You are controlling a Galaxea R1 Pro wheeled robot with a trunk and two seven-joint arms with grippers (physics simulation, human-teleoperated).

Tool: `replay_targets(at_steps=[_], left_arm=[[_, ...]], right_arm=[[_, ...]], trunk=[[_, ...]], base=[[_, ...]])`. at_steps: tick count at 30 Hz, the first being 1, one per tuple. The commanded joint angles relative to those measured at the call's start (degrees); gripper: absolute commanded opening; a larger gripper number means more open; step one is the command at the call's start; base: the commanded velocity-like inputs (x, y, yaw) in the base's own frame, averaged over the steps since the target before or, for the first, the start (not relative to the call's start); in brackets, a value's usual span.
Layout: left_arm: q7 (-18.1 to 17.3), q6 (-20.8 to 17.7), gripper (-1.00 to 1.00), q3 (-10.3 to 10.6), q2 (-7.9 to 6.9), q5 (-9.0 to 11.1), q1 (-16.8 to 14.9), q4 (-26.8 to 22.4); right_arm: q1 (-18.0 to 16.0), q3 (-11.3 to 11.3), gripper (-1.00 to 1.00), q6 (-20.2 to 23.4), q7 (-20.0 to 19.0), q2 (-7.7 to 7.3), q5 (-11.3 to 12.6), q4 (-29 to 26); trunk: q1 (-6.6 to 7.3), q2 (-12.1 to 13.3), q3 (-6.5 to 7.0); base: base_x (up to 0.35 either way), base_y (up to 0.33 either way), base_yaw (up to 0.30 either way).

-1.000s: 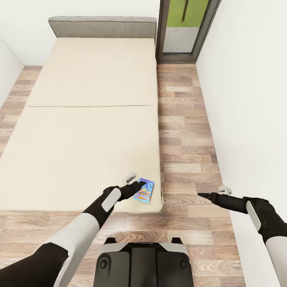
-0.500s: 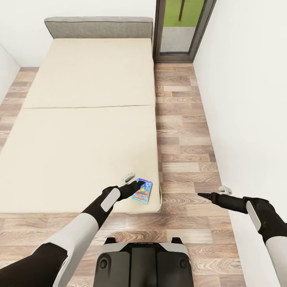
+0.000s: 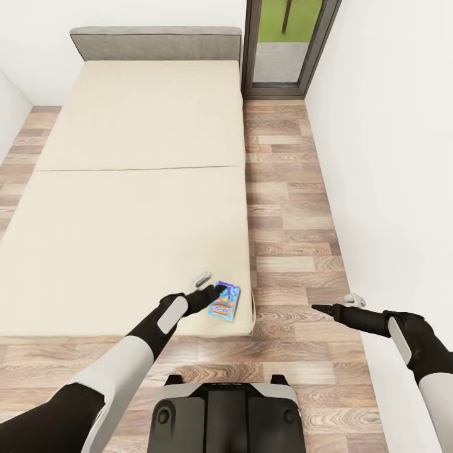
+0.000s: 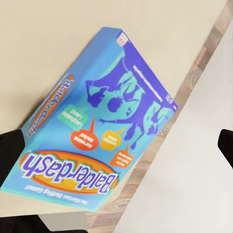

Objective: Put all the toys in the child's room - the three board games (two on the bed and one on the table), the two jigsaw puzzles on the table, and the tennis ball on the table - inside the toy box on the table in the child's room.

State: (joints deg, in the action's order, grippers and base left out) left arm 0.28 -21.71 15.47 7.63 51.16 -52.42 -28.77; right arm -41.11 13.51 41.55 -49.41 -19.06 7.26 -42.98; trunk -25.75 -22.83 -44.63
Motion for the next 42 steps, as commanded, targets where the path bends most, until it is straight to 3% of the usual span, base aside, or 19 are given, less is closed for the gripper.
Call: replay_targets(at_steps=[1, 16, 27, 42], left_arm=[[0.00, -0.12, 1.00, 0.14, -0.05, 0.23, -0.01, -0.17], [0.58, -0.29, 1.00, 0.17, -0.27, 0.07, 0.03, -3.08], [0.92, 3.08, 1.00, -0.04, -0.66, -0.09, -0.10, 3.72], [1.02, 5.41, 1.00, -0.11, -0.86, -0.14, -0.13, 5.50]], right_arm=[[-0.02, 0.06, 1.00, 0.37, -0.05, 0.01, 0.25, 0.00], [-0.02, 0.02, 1.00, 0.37, -0.02, 0.13, 0.12, 0.00], [-0.02, 0.09, 1.00, 0.37, -0.06, 0.02, 0.12, -0.08], [-0.02, 0.11, 1.00, 0.37, -0.07, -0.01, 0.12, -0.09]], trunk=[[-0.03, -0.09, -0.06], [-0.03, -0.09, -0.06], [-0.03, -0.09, -0.06], [-0.03, -0.09, -0.06]], base=[[0.000, 0.000, 0.000], [0.000, 0.000, 0.000], [0.000, 0.000, 0.000], [0.000, 0.000, 0.000]])
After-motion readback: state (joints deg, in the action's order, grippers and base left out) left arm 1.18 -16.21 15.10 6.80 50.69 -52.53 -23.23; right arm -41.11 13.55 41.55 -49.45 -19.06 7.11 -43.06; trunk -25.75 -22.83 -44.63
